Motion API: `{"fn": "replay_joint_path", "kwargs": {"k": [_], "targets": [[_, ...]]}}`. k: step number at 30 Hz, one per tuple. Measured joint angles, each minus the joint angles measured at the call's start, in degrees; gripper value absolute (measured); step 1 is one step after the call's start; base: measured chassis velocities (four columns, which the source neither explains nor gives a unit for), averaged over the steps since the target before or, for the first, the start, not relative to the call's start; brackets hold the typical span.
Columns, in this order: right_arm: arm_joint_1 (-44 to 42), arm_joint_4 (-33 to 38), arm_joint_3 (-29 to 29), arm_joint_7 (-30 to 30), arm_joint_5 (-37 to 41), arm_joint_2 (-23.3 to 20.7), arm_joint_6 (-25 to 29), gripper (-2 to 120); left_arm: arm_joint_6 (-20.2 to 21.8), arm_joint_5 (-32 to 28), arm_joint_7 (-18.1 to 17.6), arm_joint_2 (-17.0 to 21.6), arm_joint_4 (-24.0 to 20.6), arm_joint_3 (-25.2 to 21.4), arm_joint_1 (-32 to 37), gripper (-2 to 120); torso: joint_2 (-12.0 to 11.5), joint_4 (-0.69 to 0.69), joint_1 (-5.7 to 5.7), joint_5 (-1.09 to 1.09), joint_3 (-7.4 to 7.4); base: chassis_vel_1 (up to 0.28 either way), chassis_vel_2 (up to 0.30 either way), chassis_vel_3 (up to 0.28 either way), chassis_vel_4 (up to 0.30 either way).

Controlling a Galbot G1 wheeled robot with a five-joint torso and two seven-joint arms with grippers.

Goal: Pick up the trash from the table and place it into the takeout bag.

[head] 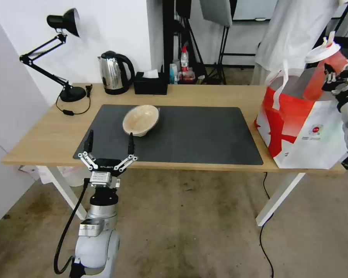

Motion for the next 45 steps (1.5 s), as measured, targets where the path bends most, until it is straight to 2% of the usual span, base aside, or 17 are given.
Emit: {"fn": "replay_joint_path", "kwargs": {"k": [3, 4, 8, 9, 10, 12, 13, 16, 20, 23, 45], "targets": [[-0.4, 0.8, 0.1, 0.0, 0.0, 0.1, -0.8, 23, 0.0, 0.0, 0.0, 0.0, 0.0, -0.1, 0.0, 100, 0.0, 0.00, 0.00, 0.00, 0.00, 0.000, 0.000, 0.000, 0.000], [-0.4, 0.8, 0.1, 0.0, 0.0, 0.1, -0.8, 23, 0.0, 0.0, 0.0, 0.0, 0.0, -0.1, 0.0, 100, 0.0, 0.00, 0.00, 0.00, 0.00, 0.000, 0.000, 0.000, 0.000], [-0.8, 1.8, 0.8, -0.1, 0.0, -0.1, -2.5, 44, 0.1, 0.0, 0.0, 0.0, 0.0, -0.1, -0.1, 100, 0.0, 0.00, 0.00, 0.00, 0.00, 0.000, 0.000, 0.000, 0.000], [-0.8, 1.8, 0.8, -0.1, 0.0, -0.1, -2.5, 44, 0.1, 0.0, 0.0, 0.0, 0.0, -0.1, -0.1, 100, 0.0, 0.00, 0.00, 0.00, 0.00, 0.000, 0.000, 0.000, 0.000], [-0.9, 2.1, 1.3, -0.6, 0.0, -0.2, -3.6, 49, 0.2, 0.0, 0.0, 0.0, 0.0, -0.1, -0.3, 100, 0.0, 0.00, 0.00, 0.00, 0.00, 0.000, 0.000, 0.000, 0.000], [-1.6, 3.8, 2.9, -2.9, -0.8, -0.5, -9.2, 58, 0.2, 0.0, 0.0, 0.0, 0.0, 0.0, -0.4, 100, 0.0, 0.00, 0.00, 0.00, 0.00, 0.000, 0.000, 0.000, 0.000], [-1.6, 3.8, 2.9, -2.9, -0.8, -0.5, -9.2, 58, 0.2, 0.0, 0.0, 0.0, 0.0, 0.0, -0.4, 100, 0.0, 0.00, 0.00, 0.00, 0.00, 0.000, 0.000, 0.000, 0.000], [-2.7, 7.2, 5.8, -7.9, -2.9, -0.7, -20.4, 74, 0.3, 0.0, 0.0, 0.0, 0.1, 0.0, -0.6, 100, 0.0, -0.01, -0.02, 0.00, 0.00, 0.000, 0.000, 0.000, 0.000], [-2.9, 8.0, 6.3, -8.7, -3.4, -0.7, -22.4, 83, 0.4, 0.0, 0.0, 0.0, 0.1, 0.0, -0.8, 100, 0.0, -0.01, -0.02, 0.00, 0.00, 0.000, 0.000, 0.000, 0.000], [-2.4, 8.2, 6.3, -8.7, -3.7, -0.6, -22.7, 98, 0.5, 0.0, 0.0, 0.0, 0.2, 0.1, -1.1, 100, 0.0, 0.00, -0.01, 0.00, 0.00, 0.000, 0.000, 0.000, 0.000], [-1.2, 8.2, 5.9, -8.6, -4.7, -1.5, -22.9, 100, 0.6, 0.3, 0.1, 0.0, 0.0, 0.2, -0.7, 100, 0.0, 0.00, -0.01, 0.00, 0.00, 0.000, 0.000, 0.000, 0.000]]}}
